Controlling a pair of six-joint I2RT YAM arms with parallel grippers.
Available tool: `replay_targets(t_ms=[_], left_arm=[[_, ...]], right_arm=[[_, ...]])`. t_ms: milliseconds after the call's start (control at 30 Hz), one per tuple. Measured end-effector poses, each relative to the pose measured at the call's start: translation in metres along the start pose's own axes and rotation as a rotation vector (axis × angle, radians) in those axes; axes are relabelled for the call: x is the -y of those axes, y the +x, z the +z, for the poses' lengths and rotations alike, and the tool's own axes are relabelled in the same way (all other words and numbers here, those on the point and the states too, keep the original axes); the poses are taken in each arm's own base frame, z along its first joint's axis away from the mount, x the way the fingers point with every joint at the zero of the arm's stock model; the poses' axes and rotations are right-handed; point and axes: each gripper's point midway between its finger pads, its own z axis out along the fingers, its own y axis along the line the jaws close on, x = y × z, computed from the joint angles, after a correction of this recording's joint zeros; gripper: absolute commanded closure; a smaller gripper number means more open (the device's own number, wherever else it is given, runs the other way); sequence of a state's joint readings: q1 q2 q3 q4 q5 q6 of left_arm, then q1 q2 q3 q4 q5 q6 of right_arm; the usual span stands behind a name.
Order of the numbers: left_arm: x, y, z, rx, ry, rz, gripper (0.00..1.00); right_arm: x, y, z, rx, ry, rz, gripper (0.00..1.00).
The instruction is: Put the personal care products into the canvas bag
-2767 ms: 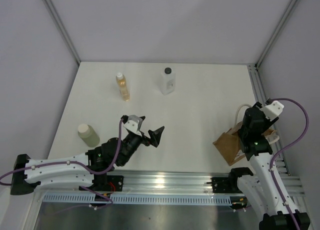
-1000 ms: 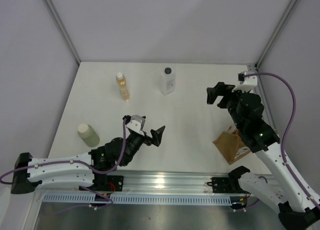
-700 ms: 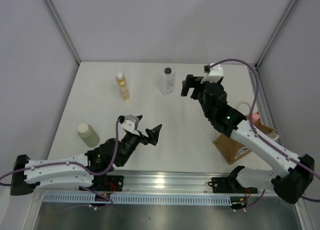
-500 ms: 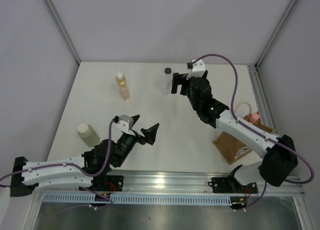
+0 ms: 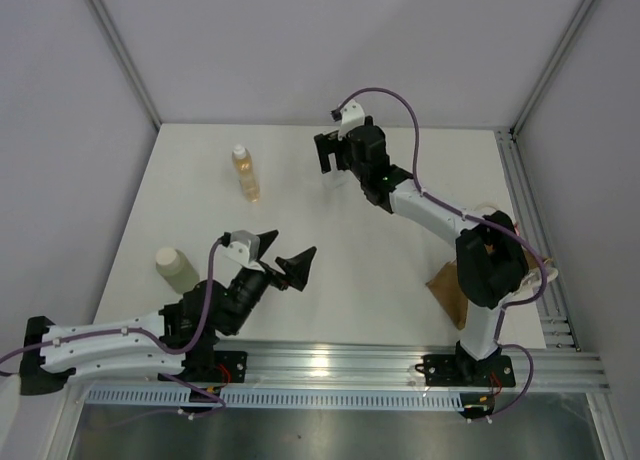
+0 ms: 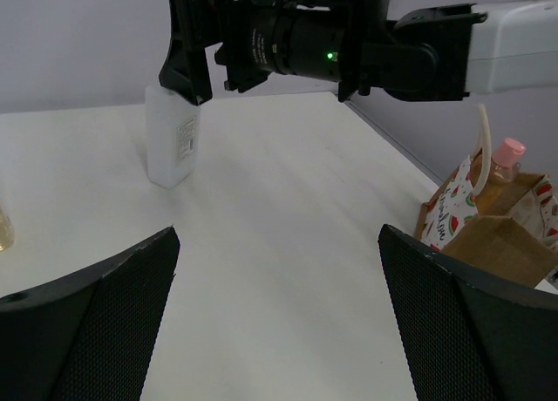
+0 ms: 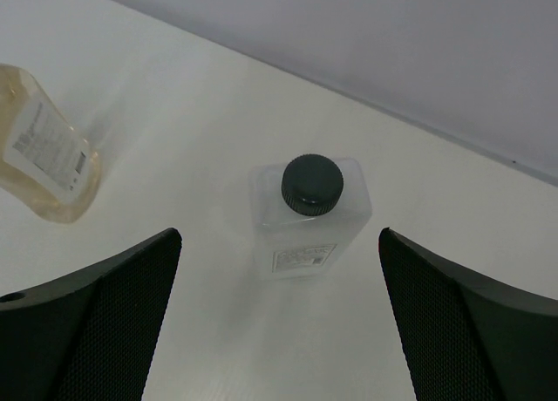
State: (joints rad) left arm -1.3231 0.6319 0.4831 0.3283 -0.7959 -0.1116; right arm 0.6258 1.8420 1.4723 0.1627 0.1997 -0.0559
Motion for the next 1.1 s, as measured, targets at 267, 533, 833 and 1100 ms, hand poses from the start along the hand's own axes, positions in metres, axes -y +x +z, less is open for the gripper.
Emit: replay_targets(t_ms=[267,533,833,1100], left_arm=[[-0.001,-0.002,-0.007,0.019,0.028,-0.068,0.01],[0.003,0.000,-0.007,0.010,0.043,-0.071,0.01],[0.003,0.001,-0.007,0.007,0.043,-0.069,0.01],[0.003,0.000,-0.007,0.011,0.044,-0.073,0.01]], right_arm=[[0.009,0.053,0.030,-0.097,-0.060,-0.057,0.01],[0.013,0.072,0.050,-0.119,-0.112,-0.072,0.01],[0.012,0.078,0.073,-0.096,-0.119,-0.073,0.00],[0.010,0.095,0.090,-0.109,-0.133,-0.093,0.01]])
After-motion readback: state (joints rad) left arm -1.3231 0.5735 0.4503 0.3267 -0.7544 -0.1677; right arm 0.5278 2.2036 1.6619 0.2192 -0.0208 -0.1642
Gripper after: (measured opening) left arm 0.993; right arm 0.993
